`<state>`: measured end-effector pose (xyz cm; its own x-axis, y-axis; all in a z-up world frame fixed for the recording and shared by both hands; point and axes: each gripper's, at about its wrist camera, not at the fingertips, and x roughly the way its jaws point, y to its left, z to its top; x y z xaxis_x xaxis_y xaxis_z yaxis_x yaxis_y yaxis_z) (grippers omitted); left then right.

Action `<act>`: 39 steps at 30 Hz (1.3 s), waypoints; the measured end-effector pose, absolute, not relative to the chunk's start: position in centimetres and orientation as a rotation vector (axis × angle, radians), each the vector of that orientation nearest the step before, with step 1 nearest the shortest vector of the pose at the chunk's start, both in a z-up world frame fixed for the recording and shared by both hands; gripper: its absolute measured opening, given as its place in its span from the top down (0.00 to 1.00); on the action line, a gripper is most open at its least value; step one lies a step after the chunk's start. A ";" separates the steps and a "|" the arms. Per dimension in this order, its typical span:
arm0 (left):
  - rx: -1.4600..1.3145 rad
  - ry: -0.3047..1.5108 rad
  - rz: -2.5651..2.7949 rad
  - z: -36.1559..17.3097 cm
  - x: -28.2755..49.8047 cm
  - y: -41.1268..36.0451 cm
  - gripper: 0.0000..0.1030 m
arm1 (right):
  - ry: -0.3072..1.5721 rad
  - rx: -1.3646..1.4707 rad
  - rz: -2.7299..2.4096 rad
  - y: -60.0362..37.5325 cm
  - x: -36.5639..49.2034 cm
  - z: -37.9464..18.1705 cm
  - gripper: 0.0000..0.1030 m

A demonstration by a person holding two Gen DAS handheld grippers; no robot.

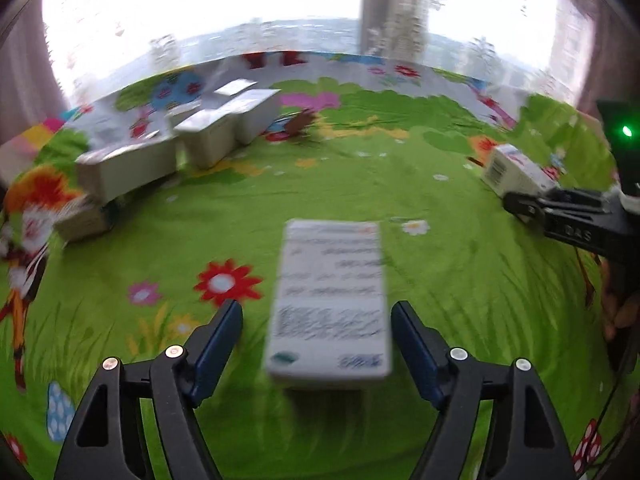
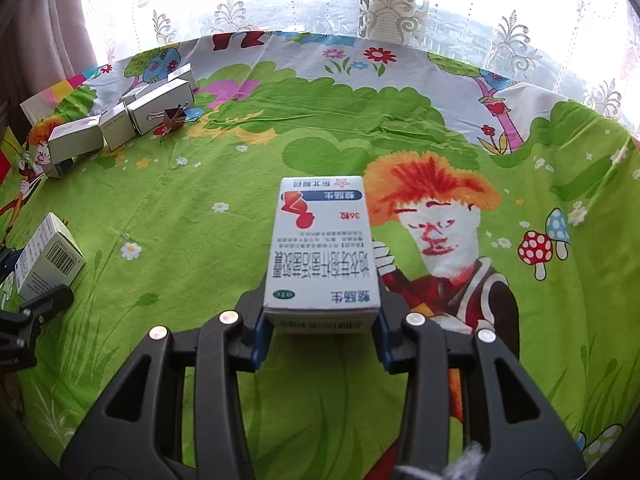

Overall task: Organize rigid objects
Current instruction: 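Lift both held medicine boxes and carry them to the purple storage box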

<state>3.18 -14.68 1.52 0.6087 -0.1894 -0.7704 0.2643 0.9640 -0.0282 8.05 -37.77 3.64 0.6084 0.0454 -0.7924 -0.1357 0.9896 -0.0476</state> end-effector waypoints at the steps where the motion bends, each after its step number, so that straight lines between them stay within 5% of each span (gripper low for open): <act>1: 0.122 0.867 -0.261 1.6 3.5 -15.2 0.25 | 0.912 -0.105 0.105 -37.8 8.0 3.6 0.56; 4: 0.131 0.865 -0.254 1.6 4.1 -15.6 0.27 | 0.912 -0.100 0.107 -37.7 7.9 3.6 0.56; 8: 0.037 0.869 -0.222 1.6 4.6 -14.0 0.59 | 0.913 -0.099 0.107 -37.8 8.0 3.6 0.56; 18: 0.065 0.869 -0.188 1.7 4.3 -14.6 0.59 | 0.917 -0.097 0.070 -37.3 7.5 3.8 0.57; 28: -0.005 0.882 -0.234 2.3 -2.3 -15.9 0.59 | 0.868 -0.067 0.079 -32.9 -2.1 4.9 0.57; 39: 0.077 0.265 -0.193 15.7 -12.5 -18.8 0.59 | 0.159 0.015 -0.035 -34.8 -15.0 15.3 0.57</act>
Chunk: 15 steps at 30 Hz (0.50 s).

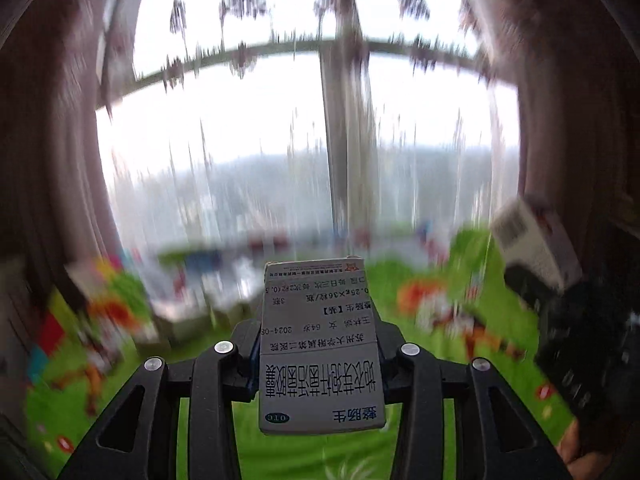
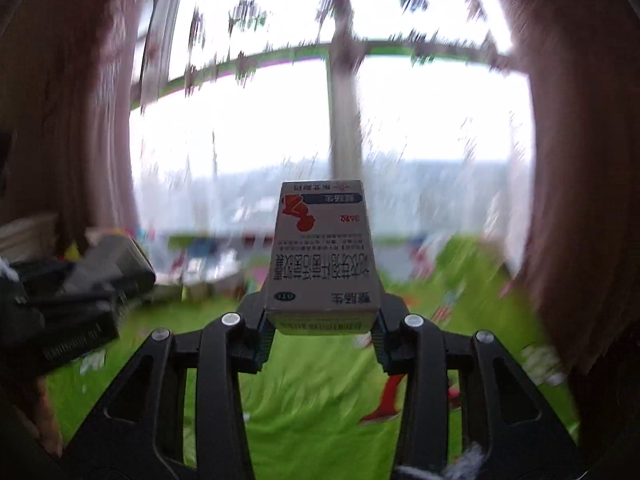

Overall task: Organize rigid objects
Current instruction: 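Lift both held medicine boxes and carry them to the purple storage box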

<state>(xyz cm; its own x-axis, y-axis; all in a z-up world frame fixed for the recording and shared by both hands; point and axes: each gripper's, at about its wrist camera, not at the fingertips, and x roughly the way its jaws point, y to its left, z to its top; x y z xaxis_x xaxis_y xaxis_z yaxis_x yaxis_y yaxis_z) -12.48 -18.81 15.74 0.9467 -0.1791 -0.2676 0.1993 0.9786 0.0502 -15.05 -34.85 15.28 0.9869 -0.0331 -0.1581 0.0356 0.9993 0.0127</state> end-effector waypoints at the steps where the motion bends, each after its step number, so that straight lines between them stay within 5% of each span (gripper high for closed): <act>1: 0.086 0.200 -0.187 16.6 -13.7 -19.1 0.59 | 0.123 0.011 -0.054 -34.9 -16.1 15.7 0.57; 15: 0.128 0.021 -0.238 20.9 -19.5 -20.4 0.59 | -0.064 -0.017 -0.096 -35.0 -23.2 19.6 0.57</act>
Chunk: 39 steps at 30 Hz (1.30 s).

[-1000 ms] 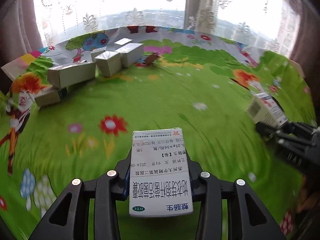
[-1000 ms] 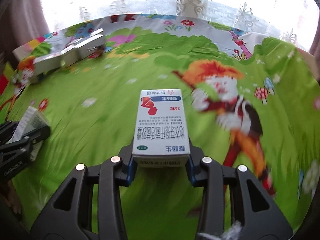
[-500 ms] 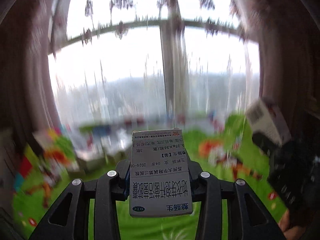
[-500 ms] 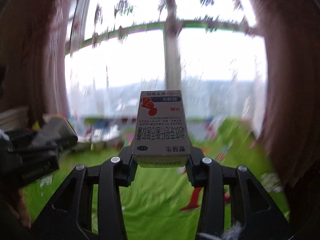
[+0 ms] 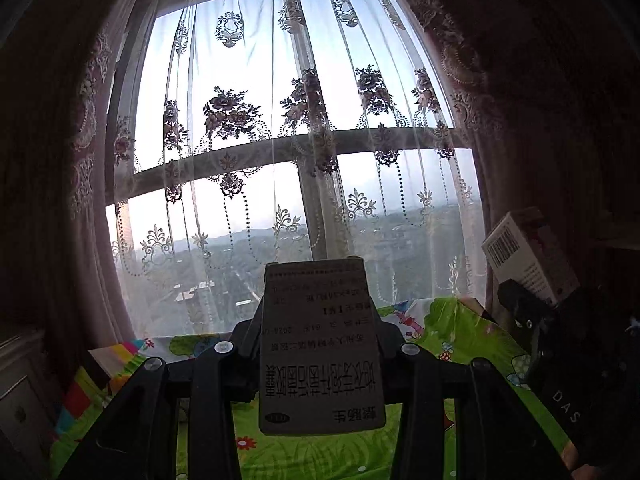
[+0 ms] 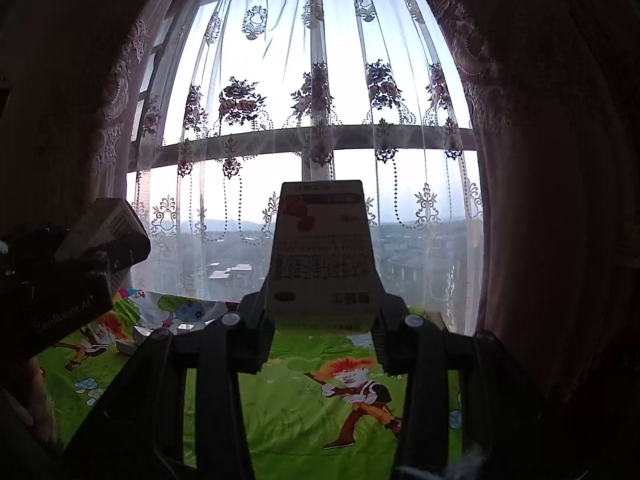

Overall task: Organize rigid objects
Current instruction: 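Lift both held medicine boxes and carry them to the purple storage box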

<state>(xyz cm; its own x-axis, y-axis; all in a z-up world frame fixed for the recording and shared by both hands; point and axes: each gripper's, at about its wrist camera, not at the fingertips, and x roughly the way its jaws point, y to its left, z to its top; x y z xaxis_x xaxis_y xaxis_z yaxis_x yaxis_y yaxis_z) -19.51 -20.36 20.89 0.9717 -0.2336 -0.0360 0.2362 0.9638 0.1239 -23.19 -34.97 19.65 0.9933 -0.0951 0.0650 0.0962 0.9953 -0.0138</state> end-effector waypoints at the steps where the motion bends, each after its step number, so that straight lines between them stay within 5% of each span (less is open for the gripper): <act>1: 0.131 0.020 -0.237 20.8 -20.0 -20.4 0.59 | -0.071 -0.026 -0.088 -34.7 -23.4 19.9 0.57; 16: 0.098 0.136 -0.114 18.8 -22.4 -12.4 0.59 | -0.029 -0.056 0.182 -29.1 -23.2 20.5 0.57; 39: -0.057 0.309 0.357 14.1 -30.7 6.8 0.59 | 0.096 -0.284 0.832 -7.8 -25.1 19.2 0.57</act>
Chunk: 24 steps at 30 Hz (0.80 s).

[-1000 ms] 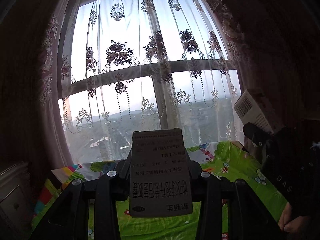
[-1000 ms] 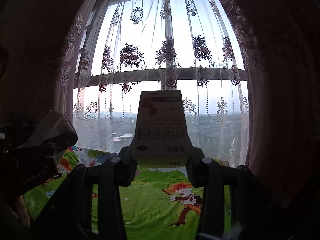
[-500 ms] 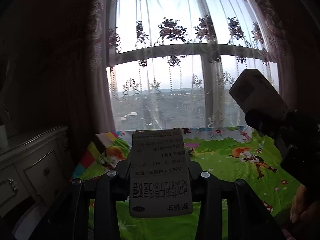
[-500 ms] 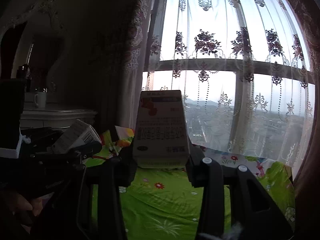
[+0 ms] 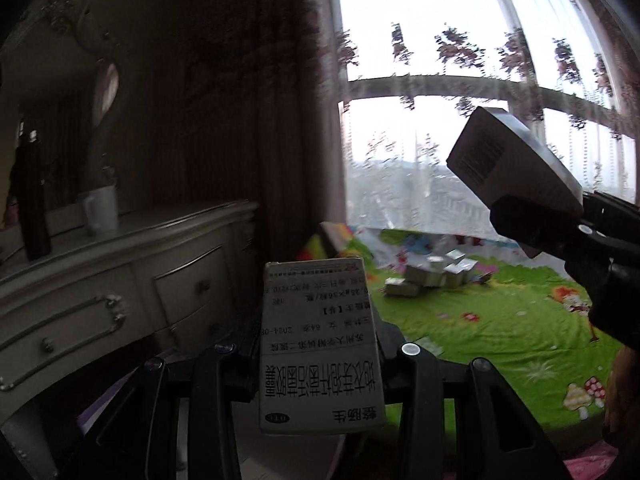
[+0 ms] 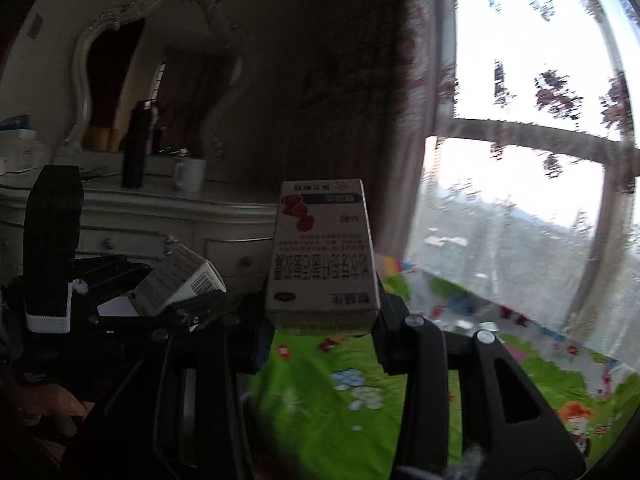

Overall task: Organize rigid objects
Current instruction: 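Lift both held medicine boxes and carry them to the purple storage box, then open both tools to drop the medicine boxes into the storage box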

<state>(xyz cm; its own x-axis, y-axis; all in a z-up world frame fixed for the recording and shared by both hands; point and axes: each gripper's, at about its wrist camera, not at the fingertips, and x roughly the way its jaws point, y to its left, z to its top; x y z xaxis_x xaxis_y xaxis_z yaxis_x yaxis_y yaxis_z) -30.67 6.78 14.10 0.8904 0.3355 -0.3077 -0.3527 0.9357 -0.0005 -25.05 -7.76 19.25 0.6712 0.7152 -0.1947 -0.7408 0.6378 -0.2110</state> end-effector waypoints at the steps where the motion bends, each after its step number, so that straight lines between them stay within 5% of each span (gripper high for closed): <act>1: -0.064 0.322 0.369 13.8 -31.0 7.3 0.59 | 0.110 -0.289 0.855 -7.0 -25.2 19.0 0.57; 24: -0.366 0.705 0.564 5.8 -33.2 17.5 0.59 | 0.685 -0.526 1.156 8.2 -24.4 10.0 0.57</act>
